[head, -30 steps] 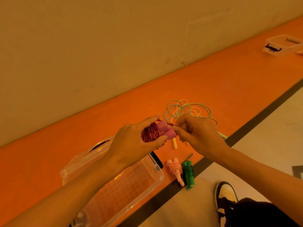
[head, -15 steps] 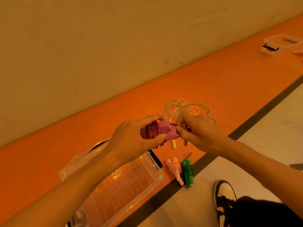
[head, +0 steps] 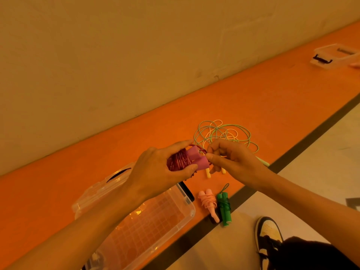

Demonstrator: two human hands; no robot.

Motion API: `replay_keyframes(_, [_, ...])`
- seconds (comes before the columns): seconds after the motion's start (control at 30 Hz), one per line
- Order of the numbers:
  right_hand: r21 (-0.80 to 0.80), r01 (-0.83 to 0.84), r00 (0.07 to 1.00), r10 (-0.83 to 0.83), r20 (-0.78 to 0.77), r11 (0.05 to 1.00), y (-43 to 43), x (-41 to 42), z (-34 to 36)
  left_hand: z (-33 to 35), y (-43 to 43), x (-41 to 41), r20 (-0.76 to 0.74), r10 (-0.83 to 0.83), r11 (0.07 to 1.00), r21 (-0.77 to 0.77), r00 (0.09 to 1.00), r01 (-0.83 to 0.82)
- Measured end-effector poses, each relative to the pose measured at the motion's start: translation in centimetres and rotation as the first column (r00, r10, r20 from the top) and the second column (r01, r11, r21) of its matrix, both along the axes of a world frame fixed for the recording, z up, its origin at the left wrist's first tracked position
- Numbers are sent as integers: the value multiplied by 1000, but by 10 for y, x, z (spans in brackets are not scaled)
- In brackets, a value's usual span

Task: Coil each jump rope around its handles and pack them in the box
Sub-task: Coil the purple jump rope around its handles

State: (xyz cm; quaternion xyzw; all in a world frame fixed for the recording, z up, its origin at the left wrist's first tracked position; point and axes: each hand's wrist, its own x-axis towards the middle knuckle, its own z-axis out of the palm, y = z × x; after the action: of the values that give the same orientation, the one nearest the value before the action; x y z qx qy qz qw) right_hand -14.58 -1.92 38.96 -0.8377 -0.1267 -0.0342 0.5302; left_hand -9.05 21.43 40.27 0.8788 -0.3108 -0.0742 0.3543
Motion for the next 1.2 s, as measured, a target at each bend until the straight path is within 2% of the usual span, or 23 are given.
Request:
replay_keyframes(0.13, [-329,30,977,41,208,944,0,-1,-4,3,-2,-2,77,-21,999,29,997,19])
replay_keyframes(0.2, [-428,98,956,34,291,898,-1,0,-6,4,-1,0,124,-28,999,47,992,22])
replay_keyframes(0.37, [-488,138,947,30,320,862,-1,0,3,10,-4,3,173,-56,997,53,983,47])
replay_keyframes(0.5, [-503,251,930,-63,361,827,-31,-1,25,17,14,18,275,-15,989,144,961,-26])
replay_keyframes(0.57, [-509,221,937,-36,348,832,-40,1,30,15,17,17,204,-10,999,38,979,3])
replay_keyframes(0.67, [-462,189,945,-33,326,867,-32,4,24,7,5,6,13,-60,997,-40,998,60])
replay_keyframes(0.77, [-376,234,948,-124,293,896,-28,3,22,6,-2,5,-144,-30,977,-212,989,-2])
replay_keyframes(0.83, [-318,276,948,-202,248,907,-29,3,20,8,-6,5,-163,-12,968,-251,987,-30])
replay_keyframes(1.03, [-48,322,947,-321,23,945,-40,5,23,-6,-6,4,-186,-2,978,-206,982,-37])
replay_keyframes(1.13, [33,338,938,-333,-93,941,-35,4,23,-8,-10,-5,-308,-2,953,-290,951,-92])
replay_keyframes(1.2, [48,380,914,-367,-175,924,-20,2,17,-13,-18,-15,-408,27,913,-363,913,-189])
